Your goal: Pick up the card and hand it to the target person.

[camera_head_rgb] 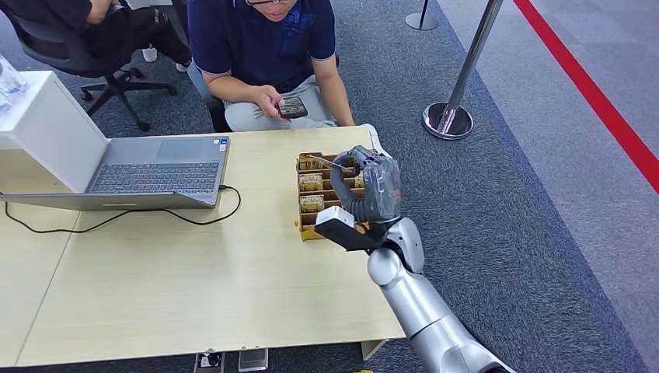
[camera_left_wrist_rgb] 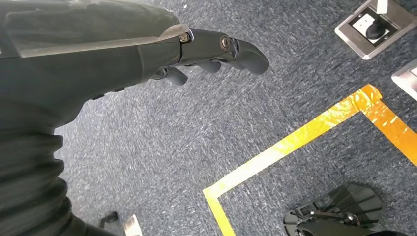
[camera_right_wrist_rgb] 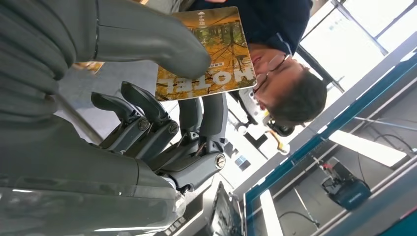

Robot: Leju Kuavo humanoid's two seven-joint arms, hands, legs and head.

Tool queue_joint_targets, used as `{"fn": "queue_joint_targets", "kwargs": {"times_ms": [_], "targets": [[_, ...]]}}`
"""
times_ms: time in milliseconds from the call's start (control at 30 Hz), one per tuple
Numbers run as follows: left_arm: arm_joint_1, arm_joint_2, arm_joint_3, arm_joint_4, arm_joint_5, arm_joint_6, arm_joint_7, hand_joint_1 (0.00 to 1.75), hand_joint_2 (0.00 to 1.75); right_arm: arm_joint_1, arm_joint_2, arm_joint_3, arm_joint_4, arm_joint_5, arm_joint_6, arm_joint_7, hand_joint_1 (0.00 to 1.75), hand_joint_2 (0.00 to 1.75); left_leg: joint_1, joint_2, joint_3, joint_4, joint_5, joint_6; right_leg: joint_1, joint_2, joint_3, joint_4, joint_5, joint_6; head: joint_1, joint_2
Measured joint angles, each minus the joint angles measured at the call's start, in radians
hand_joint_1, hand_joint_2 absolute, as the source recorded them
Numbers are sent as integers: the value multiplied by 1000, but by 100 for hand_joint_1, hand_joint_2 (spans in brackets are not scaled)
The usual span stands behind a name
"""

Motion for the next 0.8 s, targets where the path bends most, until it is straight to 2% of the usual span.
{"fn": "queue_joint_targets", "kwargs": {"times_ms": [167, 333, 800], "targets": [[-4, -1, -11, 0, 4, 15, 1, 0, 175, -79, 40, 25, 95, -8, 11, -13, 175, 175, 0, 0, 0, 0, 0, 0, 0, 0, 0, 0, 0, 0, 2, 0], [-4, -4, -22, 0, -10, 54, 1, 0, 175, -145, 69, 49, 186, 6, -21, -14, 175, 175, 0, 0, 0, 0, 0, 0, 0, 0, 0, 0, 0, 0, 1, 0], [-14, -18, -64, 0, -37, 88, -10, 0, 175, -218, 81, 79, 313, 32, -35, 17, 175, 175, 0, 0, 0, 0, 0, 0, 0, 0, 0, 0, 0, 0, 1, 0]]}}
